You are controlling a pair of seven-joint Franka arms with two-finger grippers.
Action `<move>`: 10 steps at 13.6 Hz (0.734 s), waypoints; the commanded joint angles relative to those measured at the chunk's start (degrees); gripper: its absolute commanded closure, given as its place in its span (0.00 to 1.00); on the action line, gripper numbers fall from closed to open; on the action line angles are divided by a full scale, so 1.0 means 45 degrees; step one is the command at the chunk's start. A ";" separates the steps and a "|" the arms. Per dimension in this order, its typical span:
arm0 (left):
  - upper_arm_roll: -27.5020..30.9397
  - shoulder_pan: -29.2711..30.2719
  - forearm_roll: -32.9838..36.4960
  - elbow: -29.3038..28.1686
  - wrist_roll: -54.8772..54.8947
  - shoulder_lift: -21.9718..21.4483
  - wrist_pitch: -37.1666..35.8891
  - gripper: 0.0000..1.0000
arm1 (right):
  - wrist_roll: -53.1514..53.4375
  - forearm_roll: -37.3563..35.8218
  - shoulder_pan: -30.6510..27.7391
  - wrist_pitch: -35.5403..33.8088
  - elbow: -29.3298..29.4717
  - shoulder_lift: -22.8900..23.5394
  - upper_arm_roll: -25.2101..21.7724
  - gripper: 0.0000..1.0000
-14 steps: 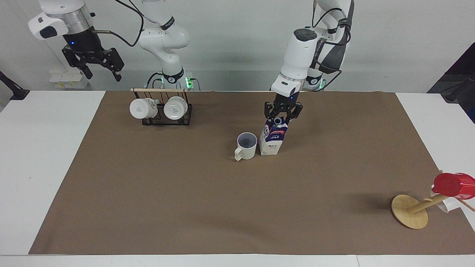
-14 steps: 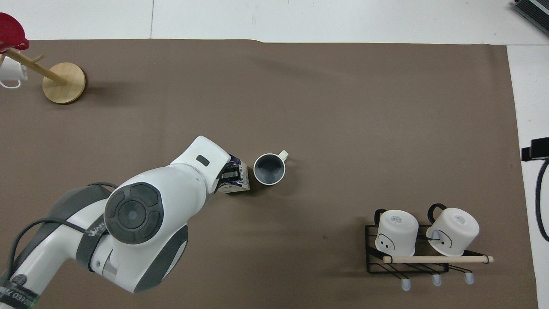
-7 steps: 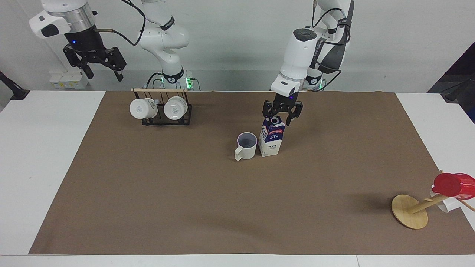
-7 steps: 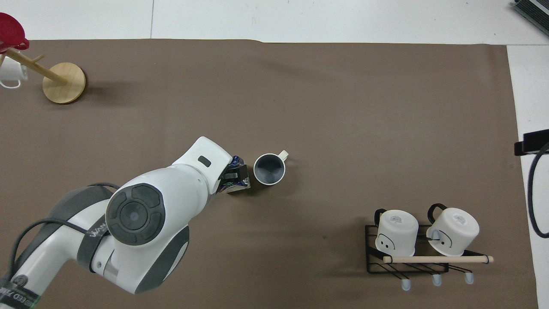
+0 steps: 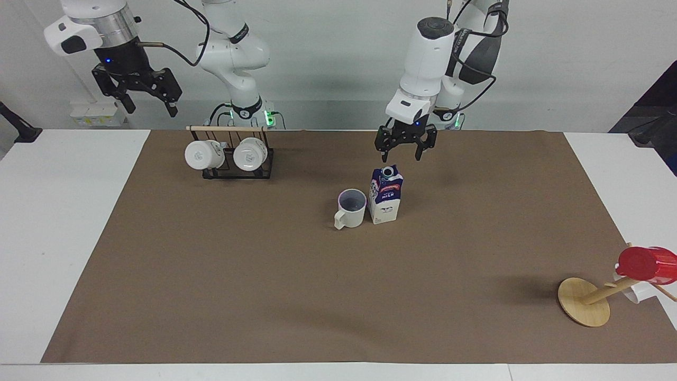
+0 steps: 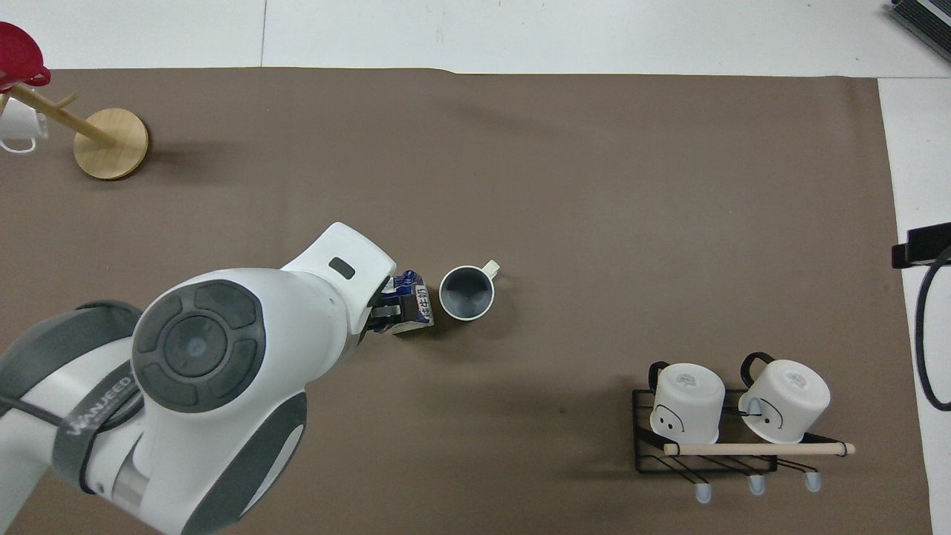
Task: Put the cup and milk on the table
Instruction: 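Lower the milk carton beside the mug with the left gripper, then open the left gripper and withdraw it from the carton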
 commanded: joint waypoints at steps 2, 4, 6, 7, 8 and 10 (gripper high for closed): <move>0.0456 0.1030 0.0094 0.1292 0.2210 -0.0156 -0.2090 0.00 | 0.0194 0.0174 -0.0084 -0.0003 0.0258 0.0193 0.0024 0.00; 0.0476 0.2259 0.0094 0.2035 0.4125 -0.0176 -0.3184 0.00 | 0.0175 0.0213 -0.0103 0.0016 0.0258 0.0173 0.0024 0.00; 0.0495 0.3372 0.0094 0.2680 0.5806 -0.0176 -0.3870 0.00 | 0.0175 0.0213 -0.0162 -0.0003 0.0258 0.0154 0.0024 0.00; 0.0495 0.3958 0.0094 0.2934 0.6568 -0.0176 -0.4086 0.00 | 0.0155 0.0194 -0.0278 0.0016 0.0258 0.0154 0.0043 0.00; 0.0515 0.4409 0.0132 0.3110 0.7175 -0.0176 -0.4320 0.00 | 0.0136 0.0194 -0.0279 0.0016 0.0258 0.0154 0.0044 0.00; 0.0515 0.5482 0.0113 0.3229 0.7765 -0.0176 -0.4420 0.00 | 0.0136 0.0194 -0.0337 0.0016 0.0258 0.0154 0.0044 0.00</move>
